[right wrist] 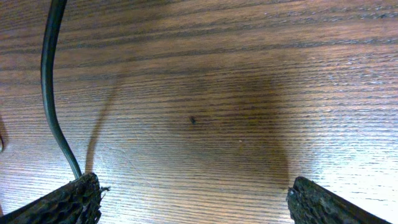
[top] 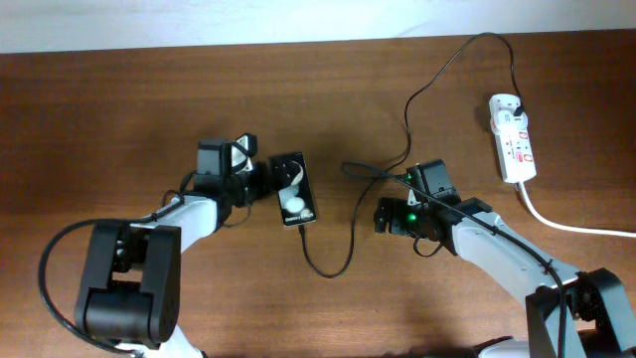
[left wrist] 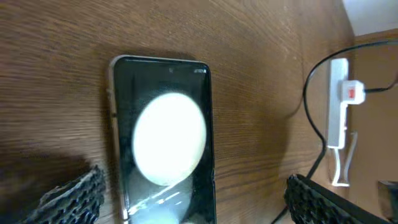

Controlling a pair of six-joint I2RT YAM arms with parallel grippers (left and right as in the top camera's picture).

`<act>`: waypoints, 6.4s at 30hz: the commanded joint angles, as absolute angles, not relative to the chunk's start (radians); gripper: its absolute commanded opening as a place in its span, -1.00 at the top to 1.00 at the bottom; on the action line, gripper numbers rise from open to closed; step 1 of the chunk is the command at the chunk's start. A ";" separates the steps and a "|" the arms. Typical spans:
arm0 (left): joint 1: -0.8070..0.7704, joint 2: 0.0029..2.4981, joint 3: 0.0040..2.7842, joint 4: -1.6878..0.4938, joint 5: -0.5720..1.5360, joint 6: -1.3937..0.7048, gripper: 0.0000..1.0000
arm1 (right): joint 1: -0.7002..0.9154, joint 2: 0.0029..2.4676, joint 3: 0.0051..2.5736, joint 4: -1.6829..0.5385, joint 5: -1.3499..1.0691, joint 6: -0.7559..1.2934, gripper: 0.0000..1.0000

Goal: Plug charger to phone and switch on socket

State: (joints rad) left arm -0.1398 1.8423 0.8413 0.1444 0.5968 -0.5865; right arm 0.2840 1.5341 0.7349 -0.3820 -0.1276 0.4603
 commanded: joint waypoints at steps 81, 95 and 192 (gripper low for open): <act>0.077 1.870 0.814 0.358 1.162 -0.529 -0.98 | -0.178 1.822 1.618 -1.120 0.091 0.533 -0.97; 0.077 1.870 0.814 0.358 1.163 -0.529 -0.98 | -0.393 2.004 1.685 -1.044 0.014 0.624 -0.97; 0.077 1.870 0.814 0.358 1.162 -0.529 -0.98 | -0.500 2.301 1.808 -1.216 -0.053 0.725 -0.97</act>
State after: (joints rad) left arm 0.0746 1.8629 0.8196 0.3565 1.1526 -0.5449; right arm -0.4397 2.2368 1.7893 -1.1431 -0.0811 0.7383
